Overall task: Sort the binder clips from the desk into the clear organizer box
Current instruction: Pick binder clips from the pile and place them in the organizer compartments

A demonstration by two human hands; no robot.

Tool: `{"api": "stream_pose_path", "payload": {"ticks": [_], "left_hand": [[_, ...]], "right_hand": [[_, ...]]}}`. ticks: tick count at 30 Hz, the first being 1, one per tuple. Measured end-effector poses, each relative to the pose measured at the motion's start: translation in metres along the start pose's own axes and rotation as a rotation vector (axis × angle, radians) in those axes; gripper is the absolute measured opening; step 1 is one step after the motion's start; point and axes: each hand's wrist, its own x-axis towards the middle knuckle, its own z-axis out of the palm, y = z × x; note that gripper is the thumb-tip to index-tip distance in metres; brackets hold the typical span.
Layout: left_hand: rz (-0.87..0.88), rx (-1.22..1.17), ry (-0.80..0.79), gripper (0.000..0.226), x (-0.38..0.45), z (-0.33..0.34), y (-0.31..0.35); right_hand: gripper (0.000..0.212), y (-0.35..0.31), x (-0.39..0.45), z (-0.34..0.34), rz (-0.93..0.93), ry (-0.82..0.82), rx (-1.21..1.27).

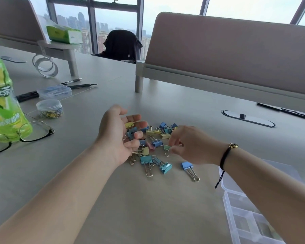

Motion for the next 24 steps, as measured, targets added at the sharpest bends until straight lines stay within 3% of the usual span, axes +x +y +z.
{"api": "stream_pose_path", "payload": {"ticks": [6,10,13,15,20,24], "left_hand": [[-0.077,0.224,-0.051,0.045,0.006,-0.002,-0.003],[-0.090,0.067,-0.151,0.035,0.006,-0.003,0.000],[-0.014,-0.052,-0.028,0.025,0.013,-0.011,0.008],[0.082,-0.027,0.088,0.035,0.016,-0.016,0.013],[0.335,0.375,0.307,0.046,0.021,-0.025,0.018],[0.474,1.182,0.273,0.033,0.028,-0.037,0.009]], "right_hand": [[0.006,-0.023,0.008,-0.023,-0.061,0.225,0.246],[0.014,-0.044,0.017,-0.025,-0.133,0.258,0.331],[0.014,-0.040,0.022,-0.019,-0.073,0.250,0.400],[0.012,-0.035,0.024,-0.012,-0.038,0.215,0.401],[0.014,-0.042,0.017,0.005,-0.097,0.072,0.227],[0.013,-0.045,0.019,0.008,-0.077,0.049,0.108]]}}
